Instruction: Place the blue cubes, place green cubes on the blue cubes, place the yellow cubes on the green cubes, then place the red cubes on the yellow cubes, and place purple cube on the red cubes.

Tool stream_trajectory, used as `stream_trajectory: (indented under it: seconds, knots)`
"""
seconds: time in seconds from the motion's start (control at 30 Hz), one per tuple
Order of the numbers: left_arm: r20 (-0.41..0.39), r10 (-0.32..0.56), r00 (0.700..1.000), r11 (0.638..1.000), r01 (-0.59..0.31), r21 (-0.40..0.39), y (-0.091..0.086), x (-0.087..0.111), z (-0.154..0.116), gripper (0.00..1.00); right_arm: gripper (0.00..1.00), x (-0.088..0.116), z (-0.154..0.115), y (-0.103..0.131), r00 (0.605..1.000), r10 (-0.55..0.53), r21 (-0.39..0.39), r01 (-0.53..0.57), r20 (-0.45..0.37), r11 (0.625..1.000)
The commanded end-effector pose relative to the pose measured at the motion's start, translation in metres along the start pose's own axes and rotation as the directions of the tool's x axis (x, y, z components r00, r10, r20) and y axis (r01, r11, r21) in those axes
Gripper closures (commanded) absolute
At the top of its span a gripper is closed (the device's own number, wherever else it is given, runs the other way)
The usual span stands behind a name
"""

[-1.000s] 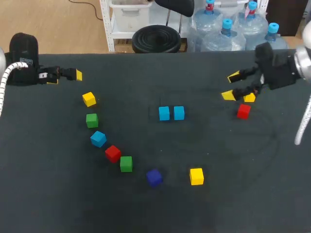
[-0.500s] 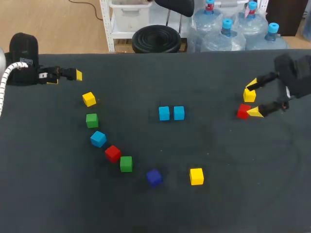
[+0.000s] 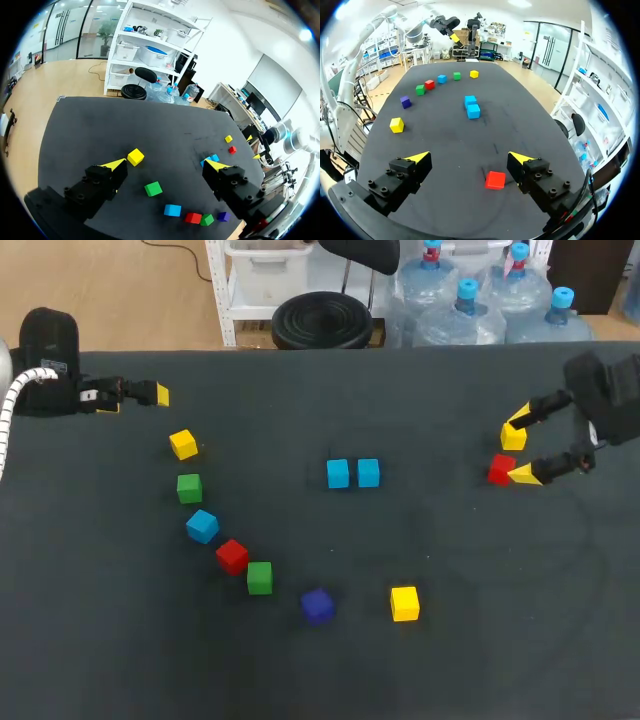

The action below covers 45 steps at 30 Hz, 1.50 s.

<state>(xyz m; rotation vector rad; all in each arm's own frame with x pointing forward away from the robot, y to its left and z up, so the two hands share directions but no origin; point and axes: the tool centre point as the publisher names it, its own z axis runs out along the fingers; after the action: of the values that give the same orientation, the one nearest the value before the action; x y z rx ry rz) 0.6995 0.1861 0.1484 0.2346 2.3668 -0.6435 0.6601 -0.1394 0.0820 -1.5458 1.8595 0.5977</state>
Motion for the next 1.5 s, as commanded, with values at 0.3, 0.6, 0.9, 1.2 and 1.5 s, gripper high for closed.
stream_trajectory:
  seconds: [0.3, 0.6, 0.9, 1.2, 1.5]
  knots:
    - [0.043, 0.013, 0.999, 0.998, -0.015, 0.059, 0.004, 0.009, -0.005, 0.00, 0.00, 0.000, 0.000, 0.000, 1.000, 0.000, 0.000, 0.000, 0.000, 1.000]
    - [-0.028, 0.297, 0.954, 0.937, -0.286, 0.202, -0.007, 0.030, -0.016, 0.00, 0.00, 0.000, 0.000, 0.000, 1.000, 0.000, 0.000, 0.000, 0.000, 1.000]
    - [-0.136, 0.576, 0.806, 0.800, -0.522, 0.295, -0.014, 0.049, -0.017, 0.00, 0.00, 0.000, 0.000, 0.000, 1.000, 0.000, 0.000, 0.000, 0.000, 1.000]
    - [-0.126, 0.727, 0.675, 0.655, -0.626, 0.424, -0.018, 0.068, -0.018, 0.00, 0.00, 0.000, 0.000, 0.000, 1.000, 0.000, 0.000, 0.000, 0.000, 1.000]
    - [-0.090, 0.844, 0.529, 0.486, -0.680, 0.549, -0.020, 0.080, -0.007, 0.00, 0.00, 0.000, 0.000, 0.000, 1.000, 0.000, 0.000, 0.000, 0.000, 1.000]
